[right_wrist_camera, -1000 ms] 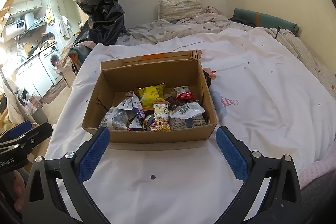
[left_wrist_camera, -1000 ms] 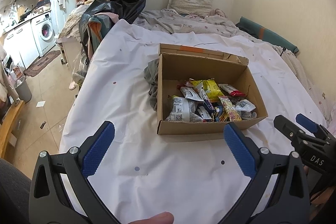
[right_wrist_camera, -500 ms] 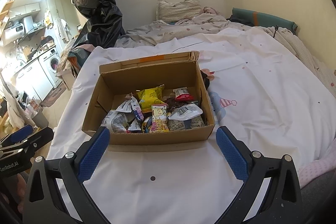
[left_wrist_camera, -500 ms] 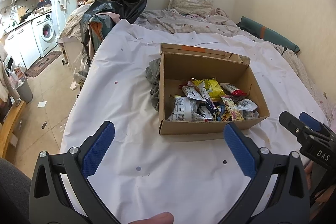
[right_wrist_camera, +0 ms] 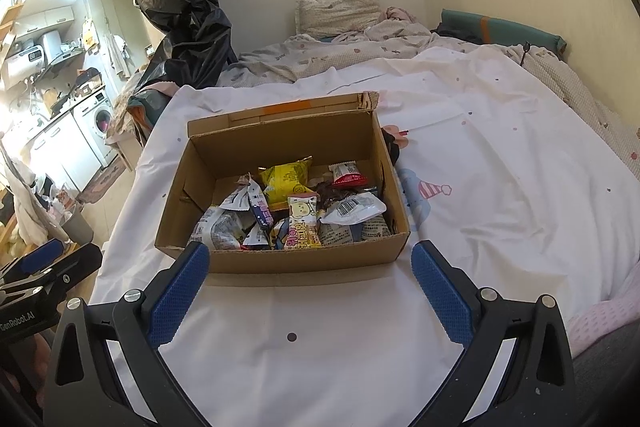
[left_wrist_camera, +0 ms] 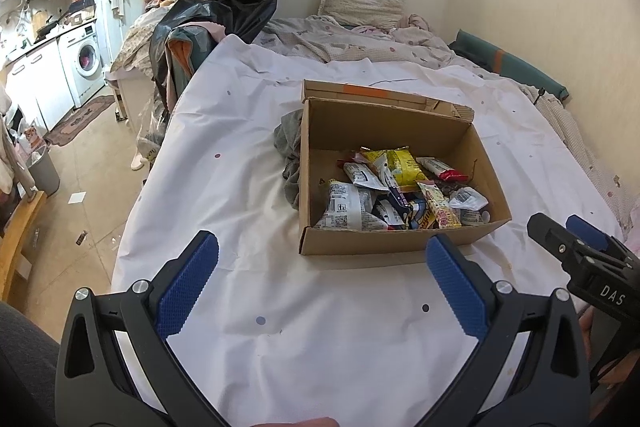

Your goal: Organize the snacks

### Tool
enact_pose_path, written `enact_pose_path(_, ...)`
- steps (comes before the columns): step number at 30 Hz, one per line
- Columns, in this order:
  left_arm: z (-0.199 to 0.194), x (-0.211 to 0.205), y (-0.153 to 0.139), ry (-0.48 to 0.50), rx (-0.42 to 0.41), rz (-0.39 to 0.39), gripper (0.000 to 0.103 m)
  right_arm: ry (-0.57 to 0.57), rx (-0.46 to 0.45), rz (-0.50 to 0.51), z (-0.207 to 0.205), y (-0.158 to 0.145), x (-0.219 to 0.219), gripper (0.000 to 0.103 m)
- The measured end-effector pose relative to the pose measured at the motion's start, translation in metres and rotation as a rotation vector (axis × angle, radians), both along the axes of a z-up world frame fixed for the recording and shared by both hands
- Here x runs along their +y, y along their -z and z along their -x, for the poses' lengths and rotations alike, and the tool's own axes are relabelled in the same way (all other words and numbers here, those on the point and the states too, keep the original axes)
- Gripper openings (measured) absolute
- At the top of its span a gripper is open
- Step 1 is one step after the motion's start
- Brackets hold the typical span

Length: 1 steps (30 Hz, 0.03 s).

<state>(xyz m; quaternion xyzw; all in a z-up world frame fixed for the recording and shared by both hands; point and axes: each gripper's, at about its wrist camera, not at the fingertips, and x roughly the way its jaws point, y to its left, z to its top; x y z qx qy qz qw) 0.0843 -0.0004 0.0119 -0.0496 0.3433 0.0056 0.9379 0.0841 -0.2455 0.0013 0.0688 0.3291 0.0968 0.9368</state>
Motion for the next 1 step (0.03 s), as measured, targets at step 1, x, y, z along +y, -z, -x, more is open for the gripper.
enact_pose_path(1,-0.0003,-0.0002,0.0005,0.0,0.003,0.001,0.103,0.002,-0.002,0.001,-0.0001,0.0002,-0.0003,0.103)
